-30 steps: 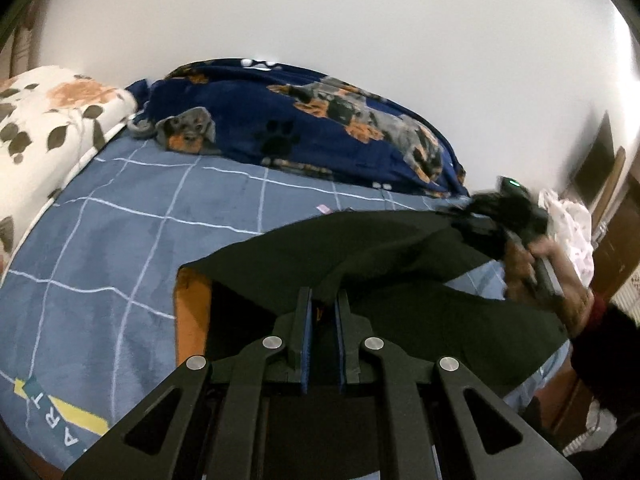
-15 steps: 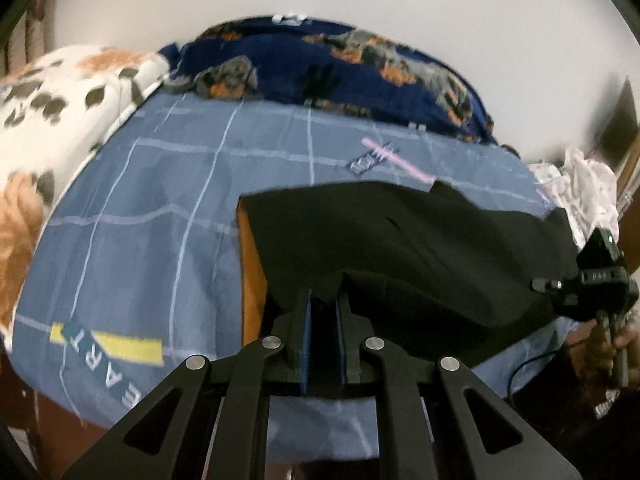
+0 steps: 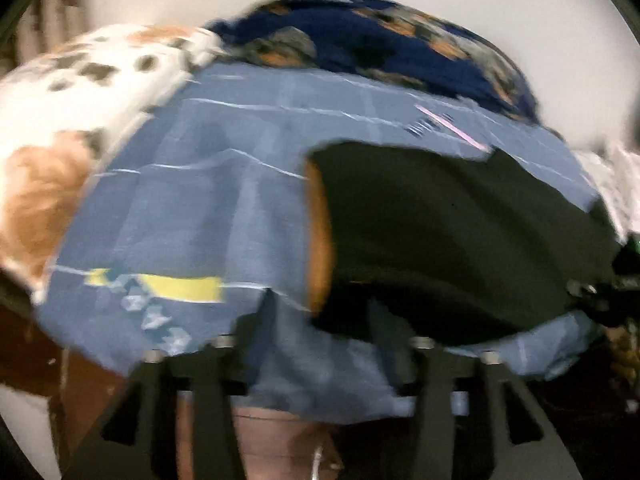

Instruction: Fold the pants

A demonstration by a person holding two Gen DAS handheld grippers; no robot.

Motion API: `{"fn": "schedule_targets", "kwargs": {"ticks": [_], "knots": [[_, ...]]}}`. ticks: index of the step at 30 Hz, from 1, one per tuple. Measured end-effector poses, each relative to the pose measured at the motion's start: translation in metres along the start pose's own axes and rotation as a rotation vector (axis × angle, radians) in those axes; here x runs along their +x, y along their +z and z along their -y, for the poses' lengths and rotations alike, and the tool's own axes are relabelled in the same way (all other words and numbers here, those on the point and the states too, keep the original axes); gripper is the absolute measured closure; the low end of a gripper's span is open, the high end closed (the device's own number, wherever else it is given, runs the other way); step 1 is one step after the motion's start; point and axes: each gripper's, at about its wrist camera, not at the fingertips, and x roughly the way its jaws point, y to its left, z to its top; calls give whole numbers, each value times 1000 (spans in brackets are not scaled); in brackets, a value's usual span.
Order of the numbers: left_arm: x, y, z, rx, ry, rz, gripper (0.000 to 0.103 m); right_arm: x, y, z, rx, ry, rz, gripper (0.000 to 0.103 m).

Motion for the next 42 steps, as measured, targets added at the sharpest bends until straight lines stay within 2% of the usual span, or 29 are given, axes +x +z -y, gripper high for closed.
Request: {"fn": "schedule_targets", "kwargs": {"ticks": [3,4,6,8,11,13,15,17,18,21,25,28,29,31,32,34,36,38,39,40,42], "knots": [[-27,9,-5,-28,84,99,50,1,0,0,-2,0,4,99],[-34,14,-1,-26,69,123,50,1,0,1,-1,4,5,99],[-44,24,20,30,-13,132,50,1,0,2,5,11,7,99],[-38,28,59,123,-119,80,50,2,0,4,8,18,9,99],[-14,25,105,201,-258,-13,50,3,-2,4,14,28,16,99],[7,19,135,277,-284,-63,52,3,-2,3,8,31,18,98],[30,14,149,311,-294,-106,58,1,-2,2,1,35,14,97],[49,11,147,281,-285,-163,59,-3,-1,-2,-18,23,9,95],[58,9,140,227,-295,-190,60,-10,2,-3,-38,3,21,93],[59,10,130,190,-314,-172,63,-41,13,6,-36,-42,98,87],[58,9,127,187,-310,-167,64,-98,43,42,79,-66,235,87],[56,5,134,209,-291,-158,64,-153,71,79,165,-30,391,86],[55,4,134,217,-287,-156,64,-174,80,97,215,14,455,85],[55,2,137,232,-277,-152,64,-202,98,126,264,89,522,75],[56,3,137,236,-275,-152,64,-218,105,140,295,79,565,74],[58,4,136,230,-280,-154,64,-238,119,163,320,124,612,73],[58,4,137,223,-282,-158,64,-254,126,179,349,107,665,73],[59,5,137,225,-280,-161,64,-271,133,202,405,160,722,74],[59,6,138,226,-277,-162,64,-278,134,210,432,170,749,78],[59,6,138,227,-275,-163,64,-284,135,215,439,169,759,91],[59,6,138,232,-273,-166,64,-296,136,216,427,118,769,97]]}}
